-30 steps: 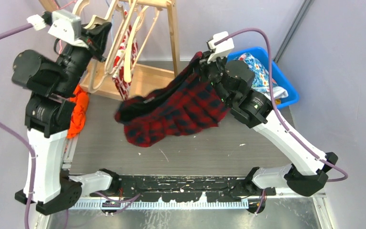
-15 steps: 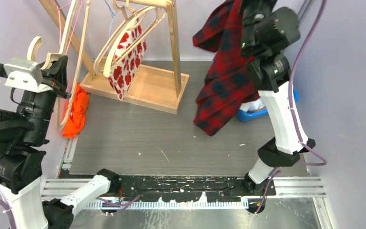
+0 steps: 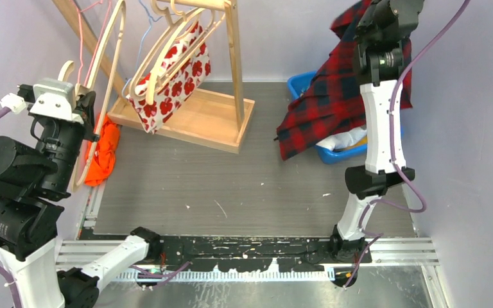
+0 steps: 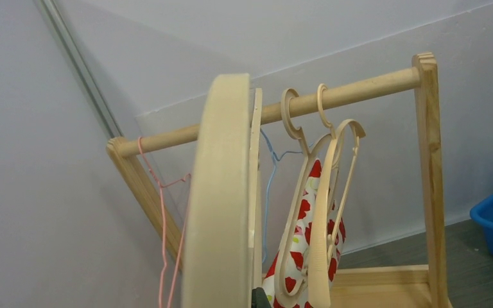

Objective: Remove the skirt from the hanger
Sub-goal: Place the skirt in the bin.

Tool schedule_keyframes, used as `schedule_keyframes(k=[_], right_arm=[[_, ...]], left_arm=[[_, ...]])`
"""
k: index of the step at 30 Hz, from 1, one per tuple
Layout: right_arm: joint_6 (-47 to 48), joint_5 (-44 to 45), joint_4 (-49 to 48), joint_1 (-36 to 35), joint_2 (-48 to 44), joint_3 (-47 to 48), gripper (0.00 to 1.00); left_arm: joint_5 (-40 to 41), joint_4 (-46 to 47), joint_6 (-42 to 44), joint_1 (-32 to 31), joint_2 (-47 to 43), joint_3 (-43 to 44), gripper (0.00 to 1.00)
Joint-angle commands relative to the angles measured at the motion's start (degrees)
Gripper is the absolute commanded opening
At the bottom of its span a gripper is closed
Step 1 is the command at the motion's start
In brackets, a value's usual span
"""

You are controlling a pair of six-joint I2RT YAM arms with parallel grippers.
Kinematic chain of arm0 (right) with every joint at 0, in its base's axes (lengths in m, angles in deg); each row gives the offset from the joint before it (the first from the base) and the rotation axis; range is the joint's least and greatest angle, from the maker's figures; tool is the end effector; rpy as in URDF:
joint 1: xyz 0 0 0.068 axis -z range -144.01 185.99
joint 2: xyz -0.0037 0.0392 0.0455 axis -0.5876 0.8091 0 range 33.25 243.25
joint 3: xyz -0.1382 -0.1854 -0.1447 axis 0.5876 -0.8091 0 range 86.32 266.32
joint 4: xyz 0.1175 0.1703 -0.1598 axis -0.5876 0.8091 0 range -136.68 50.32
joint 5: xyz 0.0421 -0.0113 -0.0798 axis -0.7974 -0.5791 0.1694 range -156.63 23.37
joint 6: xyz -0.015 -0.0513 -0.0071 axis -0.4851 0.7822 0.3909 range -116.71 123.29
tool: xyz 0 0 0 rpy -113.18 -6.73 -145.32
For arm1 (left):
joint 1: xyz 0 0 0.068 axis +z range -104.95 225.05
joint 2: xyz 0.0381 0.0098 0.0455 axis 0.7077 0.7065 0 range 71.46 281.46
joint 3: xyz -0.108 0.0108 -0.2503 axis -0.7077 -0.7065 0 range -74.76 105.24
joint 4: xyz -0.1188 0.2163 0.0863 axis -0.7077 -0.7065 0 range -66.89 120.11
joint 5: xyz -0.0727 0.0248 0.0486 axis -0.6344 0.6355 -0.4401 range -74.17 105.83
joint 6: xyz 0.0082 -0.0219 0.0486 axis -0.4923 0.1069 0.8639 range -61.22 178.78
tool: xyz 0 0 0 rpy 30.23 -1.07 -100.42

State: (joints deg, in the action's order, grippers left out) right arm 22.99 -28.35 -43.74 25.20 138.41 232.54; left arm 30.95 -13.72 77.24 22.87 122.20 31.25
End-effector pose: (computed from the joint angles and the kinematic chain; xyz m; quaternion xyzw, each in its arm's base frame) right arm 0.3132 0.0372 0.6374 0.1758 0.4762 -0.2090 0.8358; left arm 0.0491 -0.0101 0.5749 0.1225 0.6239 0.0584 0.7697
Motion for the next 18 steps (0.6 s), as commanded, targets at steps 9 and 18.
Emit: schedule_keyframes(k=[9,18], right_arm=[[-12.9,-1.3,-5.8,11.3,8.5,7.8,0.01],[-8.6,3.0,-6.0,14.8,10.6,3.8,0.01]], left_arm=[[5.5,-0.9,3.1,-0.2,0.5,-0.8,0.0],[8.1,-2.2,5.8,-0.2,3.8,-0.4,0.0]])
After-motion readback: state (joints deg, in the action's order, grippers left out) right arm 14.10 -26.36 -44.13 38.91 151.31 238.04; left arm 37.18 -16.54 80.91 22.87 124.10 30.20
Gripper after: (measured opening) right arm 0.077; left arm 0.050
